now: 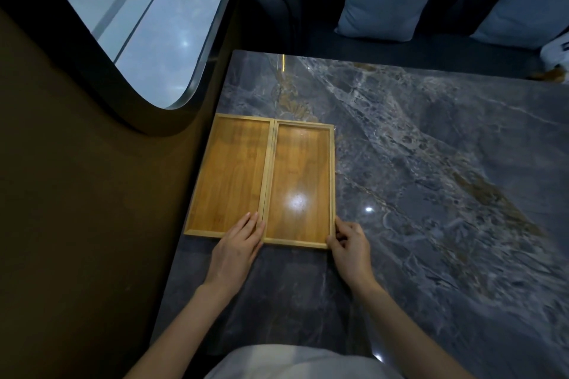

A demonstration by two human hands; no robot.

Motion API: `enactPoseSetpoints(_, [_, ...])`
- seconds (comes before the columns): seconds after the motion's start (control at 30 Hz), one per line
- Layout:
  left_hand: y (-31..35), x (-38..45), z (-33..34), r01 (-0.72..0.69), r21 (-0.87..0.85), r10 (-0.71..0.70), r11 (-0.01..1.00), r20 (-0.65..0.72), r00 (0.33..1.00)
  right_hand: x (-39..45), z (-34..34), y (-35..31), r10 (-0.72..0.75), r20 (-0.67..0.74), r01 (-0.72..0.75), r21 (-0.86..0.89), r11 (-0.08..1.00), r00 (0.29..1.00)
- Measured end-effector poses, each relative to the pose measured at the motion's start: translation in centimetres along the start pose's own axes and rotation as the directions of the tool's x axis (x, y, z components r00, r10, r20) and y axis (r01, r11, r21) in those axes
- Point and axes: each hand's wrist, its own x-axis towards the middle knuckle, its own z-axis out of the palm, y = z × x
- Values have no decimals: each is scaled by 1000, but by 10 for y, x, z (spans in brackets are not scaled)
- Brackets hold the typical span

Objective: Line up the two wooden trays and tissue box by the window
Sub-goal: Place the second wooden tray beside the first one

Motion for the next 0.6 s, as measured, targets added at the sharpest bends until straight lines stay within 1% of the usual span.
enactPoseSetpoints(0.37, [-2,0,10,5,-93,-3,996,18,1000,8,-4,2,4,26,-4,-11,1000,1000])
enactPoseSetpoints(0.6, [-2,2,4,-22,-51,24,998,29,999,8,-4,3,-2,27,3,-13,1000,1000])
